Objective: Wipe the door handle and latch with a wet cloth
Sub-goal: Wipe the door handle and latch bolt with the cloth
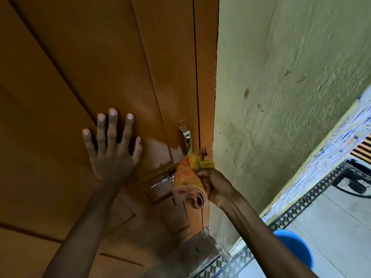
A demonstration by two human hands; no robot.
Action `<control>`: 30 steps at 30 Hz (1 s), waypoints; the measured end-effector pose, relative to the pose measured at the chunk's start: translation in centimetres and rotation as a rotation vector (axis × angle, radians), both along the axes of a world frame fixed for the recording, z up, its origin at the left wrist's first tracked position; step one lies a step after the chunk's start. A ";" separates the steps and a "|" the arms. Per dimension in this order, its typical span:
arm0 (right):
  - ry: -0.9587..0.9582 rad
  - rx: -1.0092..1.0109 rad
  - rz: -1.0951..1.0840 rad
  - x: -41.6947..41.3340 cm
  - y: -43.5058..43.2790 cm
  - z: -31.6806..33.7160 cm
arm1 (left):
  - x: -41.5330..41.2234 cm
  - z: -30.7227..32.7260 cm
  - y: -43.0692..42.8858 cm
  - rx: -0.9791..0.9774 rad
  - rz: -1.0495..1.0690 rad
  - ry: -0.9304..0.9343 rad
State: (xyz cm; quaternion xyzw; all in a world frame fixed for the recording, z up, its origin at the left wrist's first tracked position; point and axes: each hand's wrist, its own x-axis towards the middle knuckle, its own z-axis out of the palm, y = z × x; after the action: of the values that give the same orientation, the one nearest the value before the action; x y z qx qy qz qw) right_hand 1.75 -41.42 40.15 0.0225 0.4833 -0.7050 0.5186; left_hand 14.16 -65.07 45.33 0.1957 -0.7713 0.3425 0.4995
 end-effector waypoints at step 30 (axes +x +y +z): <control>0.864 0.124 0.061 -4.6 -4.3 3.6 | -0.1 -0.1 0.0 -0.013 -0.024 0.019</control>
State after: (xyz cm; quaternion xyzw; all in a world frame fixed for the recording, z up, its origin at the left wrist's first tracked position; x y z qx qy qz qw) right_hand -2.90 -45.76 43.72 -0.2575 0.6978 -0.6036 0.2872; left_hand 14.03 -65.04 45.23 0.1864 -0.7667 0.3394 0.5120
